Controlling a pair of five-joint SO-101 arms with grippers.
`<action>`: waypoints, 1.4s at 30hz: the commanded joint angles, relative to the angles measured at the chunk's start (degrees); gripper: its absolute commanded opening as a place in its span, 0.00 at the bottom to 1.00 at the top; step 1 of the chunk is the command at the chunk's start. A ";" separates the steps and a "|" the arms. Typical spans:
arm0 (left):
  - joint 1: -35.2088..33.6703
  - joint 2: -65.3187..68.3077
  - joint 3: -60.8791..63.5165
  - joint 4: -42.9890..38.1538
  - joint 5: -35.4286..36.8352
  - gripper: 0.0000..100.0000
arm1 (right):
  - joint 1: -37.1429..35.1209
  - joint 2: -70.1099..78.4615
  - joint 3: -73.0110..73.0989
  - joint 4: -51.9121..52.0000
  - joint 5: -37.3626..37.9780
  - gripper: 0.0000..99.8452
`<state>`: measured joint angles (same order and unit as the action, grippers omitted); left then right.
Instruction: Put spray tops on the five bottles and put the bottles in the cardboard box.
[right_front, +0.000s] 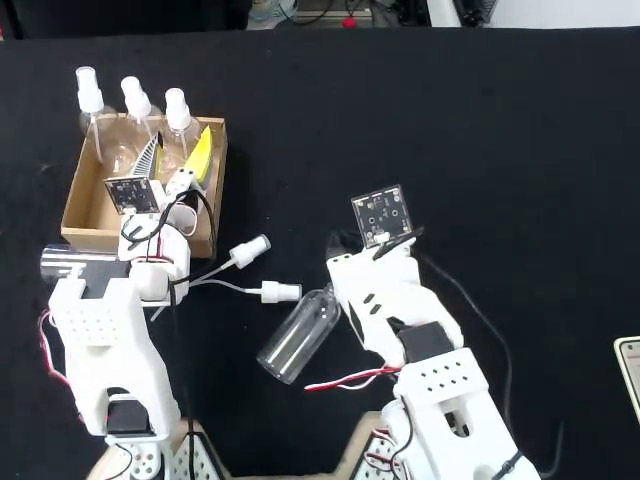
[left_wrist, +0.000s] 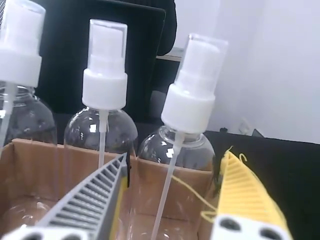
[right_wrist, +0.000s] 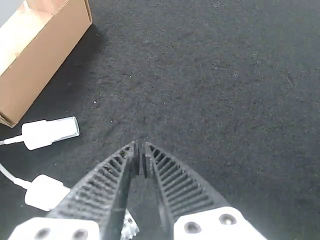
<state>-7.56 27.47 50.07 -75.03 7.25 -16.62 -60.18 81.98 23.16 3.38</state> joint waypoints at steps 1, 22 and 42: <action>0.13 -6.33 1.54 -0.70 -0.09 0.28 | -0.79 0.04 -0.57 -1.58 0.53 0.01; -0.75 -31.47 20.35 11.43 -0.62 0.28 | -0.79 0.13 -0.57 -1.58 0.53 0.01; -14.81 -49.49 23.96 34.37 -2.99 0.28 | -0.79 -0.04 -0.48 -1.58 0.53 0.01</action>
<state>-16.44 -16.84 80.48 -56.48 4.35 -16.62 -60.18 81.98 23.16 3.38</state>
